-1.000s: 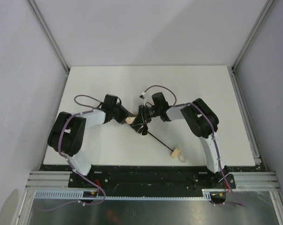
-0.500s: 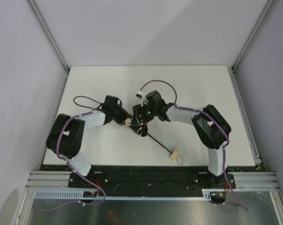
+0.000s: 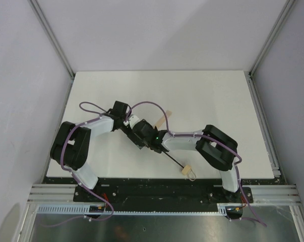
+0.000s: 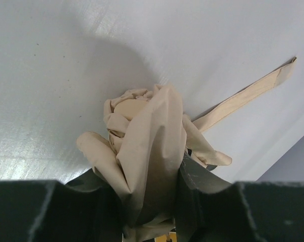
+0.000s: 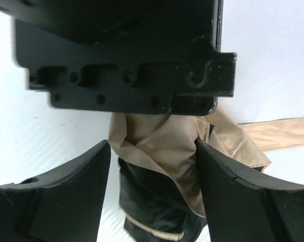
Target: Put away the umbrella
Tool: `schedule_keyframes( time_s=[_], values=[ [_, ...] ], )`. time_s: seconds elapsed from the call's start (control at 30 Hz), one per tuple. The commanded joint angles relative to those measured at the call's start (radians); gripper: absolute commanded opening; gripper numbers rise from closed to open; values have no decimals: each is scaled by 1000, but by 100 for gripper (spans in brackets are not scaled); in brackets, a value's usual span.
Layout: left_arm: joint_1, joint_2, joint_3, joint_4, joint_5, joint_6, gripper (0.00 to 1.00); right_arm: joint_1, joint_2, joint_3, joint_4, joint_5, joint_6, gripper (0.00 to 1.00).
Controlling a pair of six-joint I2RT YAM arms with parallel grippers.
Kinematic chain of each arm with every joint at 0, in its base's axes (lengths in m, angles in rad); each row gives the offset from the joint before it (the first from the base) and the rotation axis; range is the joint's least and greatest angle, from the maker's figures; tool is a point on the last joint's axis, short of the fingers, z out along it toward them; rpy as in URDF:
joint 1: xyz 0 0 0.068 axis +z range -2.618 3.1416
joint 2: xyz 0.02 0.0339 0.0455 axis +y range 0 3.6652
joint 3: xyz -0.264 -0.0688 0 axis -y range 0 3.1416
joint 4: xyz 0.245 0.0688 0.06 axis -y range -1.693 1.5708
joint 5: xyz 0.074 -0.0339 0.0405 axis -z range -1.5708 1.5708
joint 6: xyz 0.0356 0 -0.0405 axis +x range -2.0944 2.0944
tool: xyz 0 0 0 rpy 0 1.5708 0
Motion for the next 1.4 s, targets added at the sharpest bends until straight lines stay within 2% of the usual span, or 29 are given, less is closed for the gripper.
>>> schedule_keyframes(
  time_s=[0.0, 0.13, 0.23, 0.33, 0.37, 0.4, 0.5, 0.53, 0.6, 0.67, 0.83, 0.93, 1.07, 1.23, 1.37],
  values=[
    [-10, 42, -18, -168, -68, 17, 0, 20, 92, 2, 57, 232, -39, 69],
    [-10, 43, -18, -171, -58, 14, 0, 21, 160, 2, 58, 313, -39, 61],
    [-10, 42, -18, -171, -57, 16, 0, 14, 175, -5, 44, 296, -30, 40],
    [-10, 41, -6, -170, -64, 39, 0, -11, 173, -20, 22, 204, -6, 12],
    [-9, 40, 2, -167, -66, 53, 3, -24, 168, -29, 15, 155, 9, 6],
    [-9, 37, 11, -161, -67, 71, 15, -36, 164, -38, 12, 80, 16, 3],
    [-2, 14, 28, -138, -74, 126, 59, -81, 166, -51, -41, -104, 45, 0],
    [4, -3, 23, -122, -76, 139, 70, -101, 169, -53, -54, -163, 54, 0],
    [20, -37, 8, -89, -77, 158, 81, -138, 171, -57, -70, -291, 68, 0],
    [38, -65, -5, -64, -71, 171, 87, -176, 169, -68, -67, -420, 87, 0],
    [62, -73, -26, -19, -8, 181, 94, -254, 188, -76, -45, -688, 130, 0],
    [57, -49, -36, 11, 24, 168, 98, -296, 211, -76, -22, -811, 164, 0],
    [29, -30, -53, 19, 3, 149, 98, -350, 256, -68, 28, -933, 239, 0],
    [-21, -3, -87, 24, -37, 118, 91, -387, 310, -52, 76, -1053, 321, 0],
    [-66, 15, -95, 43, -64, 95, 75, -405, 344, -37, 103, -1117, 375, 0]
  ],
)
